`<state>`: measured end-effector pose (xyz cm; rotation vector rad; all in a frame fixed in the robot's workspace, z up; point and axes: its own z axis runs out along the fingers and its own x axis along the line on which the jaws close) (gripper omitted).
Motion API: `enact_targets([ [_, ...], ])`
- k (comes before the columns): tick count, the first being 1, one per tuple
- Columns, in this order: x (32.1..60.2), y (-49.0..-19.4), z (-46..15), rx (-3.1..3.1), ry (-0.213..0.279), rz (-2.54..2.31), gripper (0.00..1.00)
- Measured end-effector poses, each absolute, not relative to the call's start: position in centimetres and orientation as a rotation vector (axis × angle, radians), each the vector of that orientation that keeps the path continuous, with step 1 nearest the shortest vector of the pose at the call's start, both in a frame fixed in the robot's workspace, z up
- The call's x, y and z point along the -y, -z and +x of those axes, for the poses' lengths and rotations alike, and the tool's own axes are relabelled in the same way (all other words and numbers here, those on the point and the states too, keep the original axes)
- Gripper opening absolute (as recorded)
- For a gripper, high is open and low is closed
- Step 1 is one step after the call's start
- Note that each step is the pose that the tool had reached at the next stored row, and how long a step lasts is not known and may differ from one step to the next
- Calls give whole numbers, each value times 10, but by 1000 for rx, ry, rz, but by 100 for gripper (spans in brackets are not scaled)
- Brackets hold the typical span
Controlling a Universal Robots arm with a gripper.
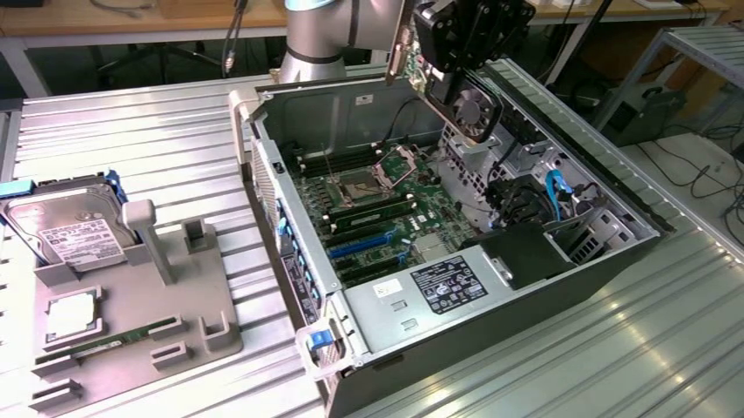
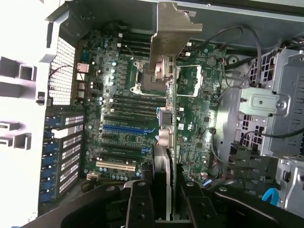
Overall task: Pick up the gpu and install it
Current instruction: 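Insert the gpu into the slot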
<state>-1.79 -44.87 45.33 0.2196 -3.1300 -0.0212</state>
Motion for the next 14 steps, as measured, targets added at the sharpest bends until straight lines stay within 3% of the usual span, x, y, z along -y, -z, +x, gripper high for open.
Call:
enact_targets([
  [14, 449, -453, -18, 3105, 21, 447, 28],
])
